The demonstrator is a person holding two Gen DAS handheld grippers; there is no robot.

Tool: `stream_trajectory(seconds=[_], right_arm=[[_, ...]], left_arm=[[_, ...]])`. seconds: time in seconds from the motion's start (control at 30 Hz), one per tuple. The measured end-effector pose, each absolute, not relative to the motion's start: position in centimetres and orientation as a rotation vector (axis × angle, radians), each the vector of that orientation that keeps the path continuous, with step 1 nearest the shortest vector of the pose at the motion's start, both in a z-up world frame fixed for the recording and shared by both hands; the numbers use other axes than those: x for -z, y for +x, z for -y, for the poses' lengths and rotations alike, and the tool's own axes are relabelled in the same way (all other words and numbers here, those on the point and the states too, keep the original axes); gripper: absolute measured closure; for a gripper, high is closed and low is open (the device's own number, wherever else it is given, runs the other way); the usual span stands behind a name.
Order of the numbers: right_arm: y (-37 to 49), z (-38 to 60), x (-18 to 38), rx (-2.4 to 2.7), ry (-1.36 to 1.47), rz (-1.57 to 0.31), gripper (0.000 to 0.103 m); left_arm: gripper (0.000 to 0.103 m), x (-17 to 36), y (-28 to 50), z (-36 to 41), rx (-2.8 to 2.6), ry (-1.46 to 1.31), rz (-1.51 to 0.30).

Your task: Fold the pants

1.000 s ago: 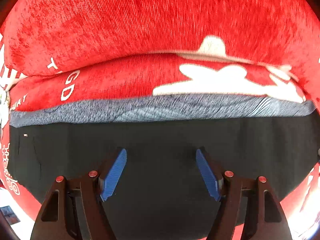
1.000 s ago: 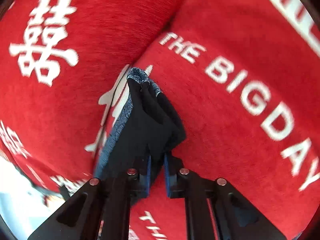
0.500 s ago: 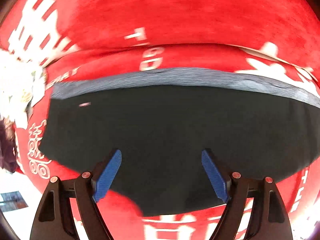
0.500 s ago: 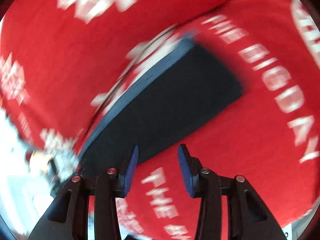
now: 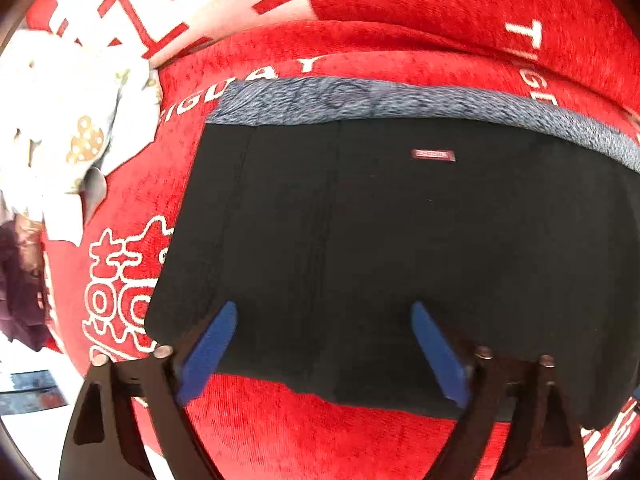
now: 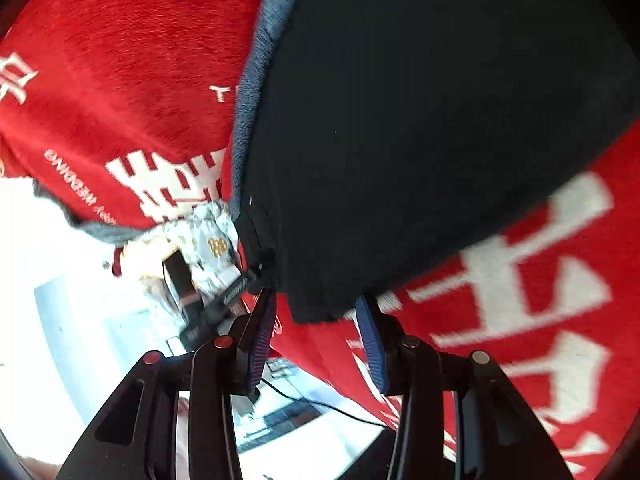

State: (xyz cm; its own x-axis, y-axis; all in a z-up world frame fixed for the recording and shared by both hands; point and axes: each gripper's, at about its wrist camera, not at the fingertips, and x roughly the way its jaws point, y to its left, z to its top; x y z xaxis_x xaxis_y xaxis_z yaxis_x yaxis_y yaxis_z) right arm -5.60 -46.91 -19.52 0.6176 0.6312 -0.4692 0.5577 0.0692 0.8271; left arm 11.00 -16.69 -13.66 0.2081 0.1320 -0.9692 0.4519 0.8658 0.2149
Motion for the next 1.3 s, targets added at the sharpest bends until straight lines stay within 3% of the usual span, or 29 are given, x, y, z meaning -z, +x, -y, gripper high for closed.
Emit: stream_trajectory(seconds=[0.03,0.1,0.23,0.33,0.37,0.47,0.5,0.53,0.77,1.03,1.1,1.2,1.27,1.3], right_arm=[[-5.2,46.7,19.7,-0.057,1.594,-1.017,0.064],[-4.9,46.9,18.9,-0.034,1.559,-1.026,0.094],[-3.3,46.2,16.1,-0.009,1.363,-1.080,0.095],[-4.0,45.1,18.0,0.086,1.287,-1.228,0.098],[-4.7,45.0,18.5,0.091,1.338,-1.213,0.097],[-5.2,44.4,16.2,0.087,1.208,-1.321,0.074],[-4.8,44.2,15.1,0.057,1.152,-1.334,0.058],[-3.6,44.0,13.1,0.017,1.059,-1.335,0.054],[13.9,41.3,5.9,-0.283,0.660,-1.227,0.054],[29.8,30.8,10.8,-0.495,0.305,-1.358,0.054],[31.8,28.4,12.3,-0.517,0.219,-1.389,0.054],[33.7,26.3,14.2,-0.539,0.111,-1.419,0.054],[34.7,25.9,15.6,-0.541,0.081,-1.445,0.054],[35.1,25.8,16.4,-0.537,0.074,-1.471,0.058]], left_arm=[[0.011,13.7,11.1,16.4,0.251,0.498,-1.365],[0.011,13.7,11.1,16.1,0.269,0.480,-1.367],[0.011,13.9,10.9,15.4,0.301,0.462,-1.353],[0.011,14.0,11.0,14.8,0.308,0.445,-1.352],[0.011,13.9,11.0,14.6,0.302,0.448,-1.354],[0.011,12.7,10.6,13.8,0.315,0.420,-1.362],[0.011,12.1,10.6,13.2,0.324,0.392,-1.362],[0.011,11.7,11.2,12.1,0.328,0.369,-1.358],[0.011,9.9,14.4,6.4,0.309,0.256,-1.334],[0.012,12.4,17.3,3.7,0.430,0.195,-1.382],[0.022,12.9,17.2,3.6,0.481,0.178,-1.385],[0.027,13.4,17.4,3.6,0.526,0.171,-1.371],[0.039,13.1,17.3,3.8,0.548,0.169,-1.361],[0.041,13.1,17.4,3.6,0.553,0.163,-1.359]])
